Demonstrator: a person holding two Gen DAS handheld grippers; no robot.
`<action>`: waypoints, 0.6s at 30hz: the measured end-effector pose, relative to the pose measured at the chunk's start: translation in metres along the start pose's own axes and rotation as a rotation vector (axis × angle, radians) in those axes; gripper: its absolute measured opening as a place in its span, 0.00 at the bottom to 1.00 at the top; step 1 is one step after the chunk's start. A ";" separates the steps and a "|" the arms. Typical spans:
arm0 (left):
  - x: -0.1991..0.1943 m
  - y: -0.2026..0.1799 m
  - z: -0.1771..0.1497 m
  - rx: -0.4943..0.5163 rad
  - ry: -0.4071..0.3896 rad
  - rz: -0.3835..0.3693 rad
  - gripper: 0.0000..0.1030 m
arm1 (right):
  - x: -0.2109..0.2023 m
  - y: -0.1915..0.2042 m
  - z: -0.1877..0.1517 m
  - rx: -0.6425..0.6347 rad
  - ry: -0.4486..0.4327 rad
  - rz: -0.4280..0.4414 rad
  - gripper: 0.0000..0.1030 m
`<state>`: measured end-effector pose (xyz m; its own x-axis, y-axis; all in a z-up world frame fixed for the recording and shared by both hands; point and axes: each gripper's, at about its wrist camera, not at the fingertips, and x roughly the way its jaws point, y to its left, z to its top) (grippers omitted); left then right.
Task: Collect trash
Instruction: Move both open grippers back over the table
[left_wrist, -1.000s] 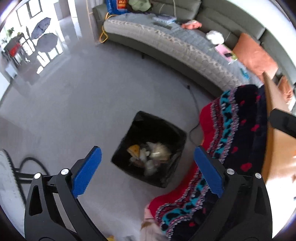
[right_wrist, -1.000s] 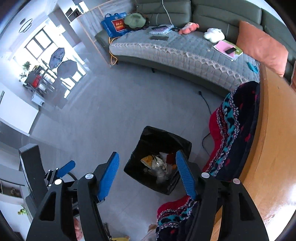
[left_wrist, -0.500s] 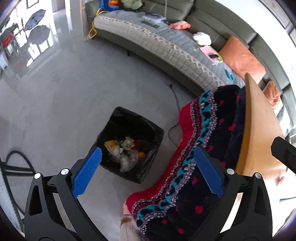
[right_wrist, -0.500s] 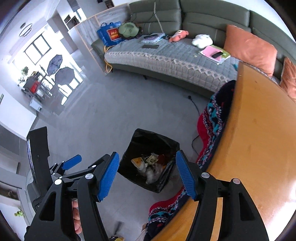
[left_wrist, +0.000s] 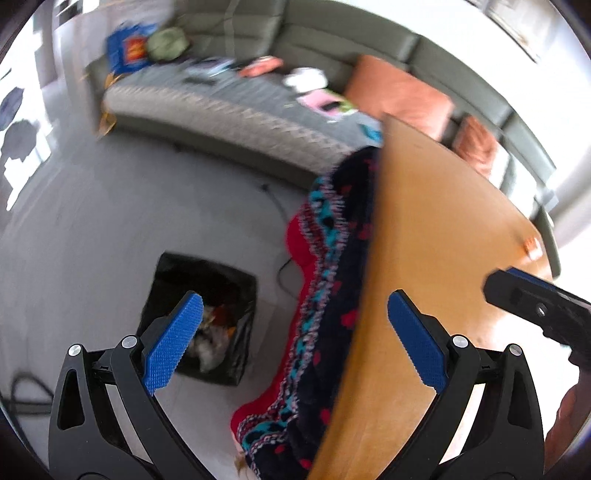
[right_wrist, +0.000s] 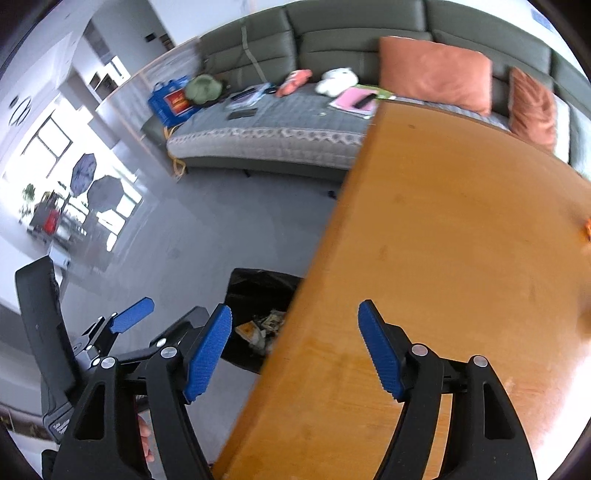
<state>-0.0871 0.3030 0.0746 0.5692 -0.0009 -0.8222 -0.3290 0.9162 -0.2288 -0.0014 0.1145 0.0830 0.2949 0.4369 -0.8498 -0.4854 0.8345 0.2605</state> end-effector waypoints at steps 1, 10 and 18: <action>0.002 -0.011 0.000 0.011 0.006 -0.025 0.94 | -0.002 -0.007 0.000 0.010 -0.003 -0.004 0.70; 0.042 -0.083 0.013 0.002 0.151 -0.003 0.94 | -0.026 -0.100 -0.009 0.126 -0.034 -0.041 0.70; 0.069 -0.173 0.012 0.105 0.175 -0.057 0.94 | -0.052 -0.189 -0.022 0.239 -0.060 -0.086 0.70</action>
<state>0.0185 0.1495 0.0637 0.4419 -0.1157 -0.8896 -0.2144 0.9493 -0.2300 0.0574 -0.0736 0.0675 0.3784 0.3738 -0.8468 -0.2501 0.9221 0.2953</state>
